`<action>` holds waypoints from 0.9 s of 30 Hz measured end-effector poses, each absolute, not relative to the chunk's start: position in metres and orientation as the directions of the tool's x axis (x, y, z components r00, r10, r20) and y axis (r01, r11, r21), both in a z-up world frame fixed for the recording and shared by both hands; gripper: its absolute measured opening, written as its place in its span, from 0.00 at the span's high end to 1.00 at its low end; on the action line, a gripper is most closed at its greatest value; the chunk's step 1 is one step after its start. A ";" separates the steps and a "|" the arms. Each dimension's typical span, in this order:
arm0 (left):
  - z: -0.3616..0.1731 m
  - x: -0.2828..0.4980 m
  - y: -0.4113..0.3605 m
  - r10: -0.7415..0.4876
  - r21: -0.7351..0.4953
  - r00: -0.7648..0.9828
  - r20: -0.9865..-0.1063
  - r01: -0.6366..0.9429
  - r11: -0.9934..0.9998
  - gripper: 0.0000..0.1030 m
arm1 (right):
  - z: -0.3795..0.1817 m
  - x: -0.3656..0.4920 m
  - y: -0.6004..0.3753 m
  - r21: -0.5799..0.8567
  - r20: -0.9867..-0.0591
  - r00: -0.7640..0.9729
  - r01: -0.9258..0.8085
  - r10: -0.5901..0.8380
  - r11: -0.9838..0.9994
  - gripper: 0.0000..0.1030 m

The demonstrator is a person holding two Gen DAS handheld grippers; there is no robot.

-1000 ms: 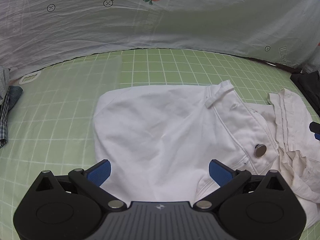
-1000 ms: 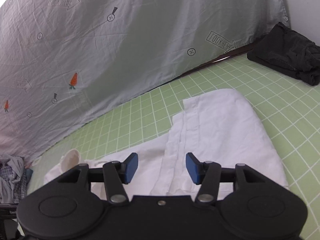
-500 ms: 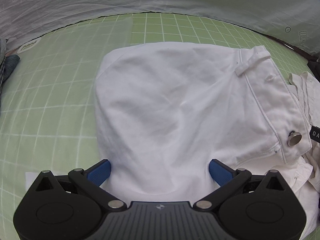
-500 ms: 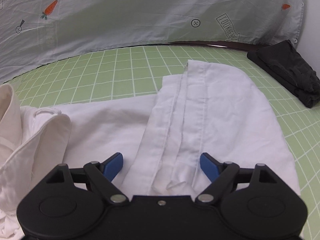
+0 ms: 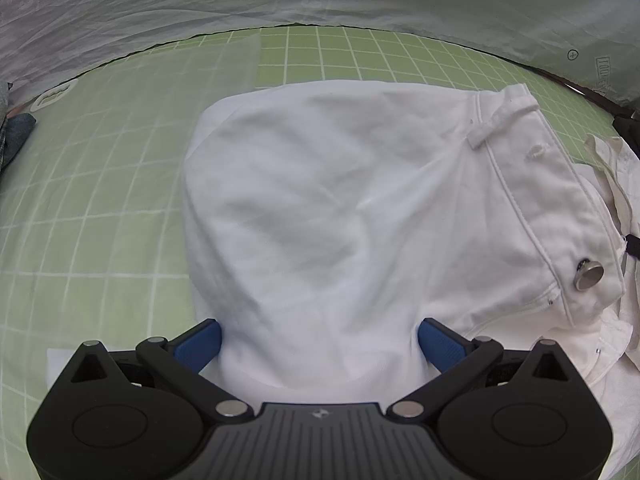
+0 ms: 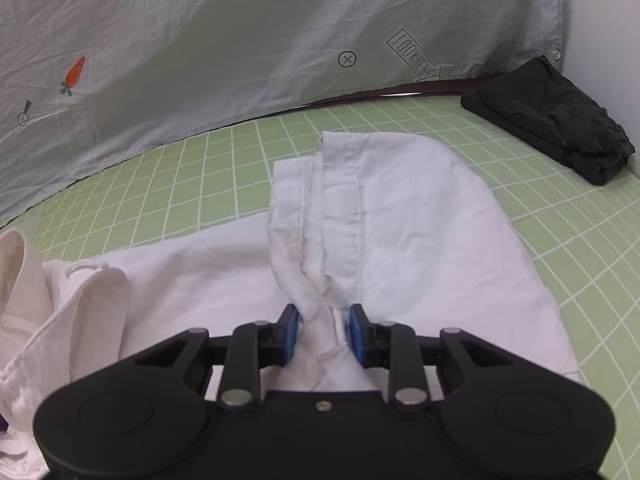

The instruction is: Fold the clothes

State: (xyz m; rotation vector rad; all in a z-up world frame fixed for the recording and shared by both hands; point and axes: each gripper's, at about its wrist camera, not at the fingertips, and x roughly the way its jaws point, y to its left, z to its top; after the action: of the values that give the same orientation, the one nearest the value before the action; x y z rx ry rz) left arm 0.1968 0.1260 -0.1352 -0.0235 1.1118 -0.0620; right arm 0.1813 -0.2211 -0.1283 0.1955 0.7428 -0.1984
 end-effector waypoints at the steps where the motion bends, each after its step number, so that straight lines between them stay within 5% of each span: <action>1: -0.135 0.197 0.126 -0.061 -0.049 0.444 -0.894 0.038 0.998 0.00 | -0.124 0.178 -0.223 0.127 -0.677 0.729 0.245 -0.096 0.961 0.73; 11: -0.134 0.192 0.119 -0.047 -0.035 0.456 -0.889 0.035 0.999 0.00 | -0.082 0.138 -0.210 0.311 -0.578 0.804 0.059 0.139 0.948 0.73; 17: -0.134 0.192 0.122 -0.050 -0.036 0.465 -0.884 0.039 0.999 0.00 | -0.122 0.154 -0.186 0.235 -0.714 0.681 0.012 0.164 0.972 0.67; 20: -0.134 0.191 0.122 -0.050 -0.035 0.467 -0.883 0.040 0.999 0.00 | -0.126 0.156 -0.184 0.229 -0.734 0.660 0.016 0.161 0.973 0.52; 22: -0.134 0.191 0.122 -0.048 -0.033 0.468 -0.883 0.040 0.999 0.00 | -0.116 0.150 -0.184 0.200 -0.707 0.694 0.017 0.132 0.980 0.25; 27: -0.134 0.190 0.121 -0.040 -0.023 0.465 -0.884 0.041 0.999 0.00 | -0.096 0.139 -0.204 0.143 -0.647 0.762 0.087 0.026 0.986 0.00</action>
State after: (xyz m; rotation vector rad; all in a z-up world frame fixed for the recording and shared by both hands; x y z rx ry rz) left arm 0.1901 0.1206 -0.1342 0.0014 1.0861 -0.0497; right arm 0.1394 -0.2037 -0.0963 0.1682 0.7043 -0.0331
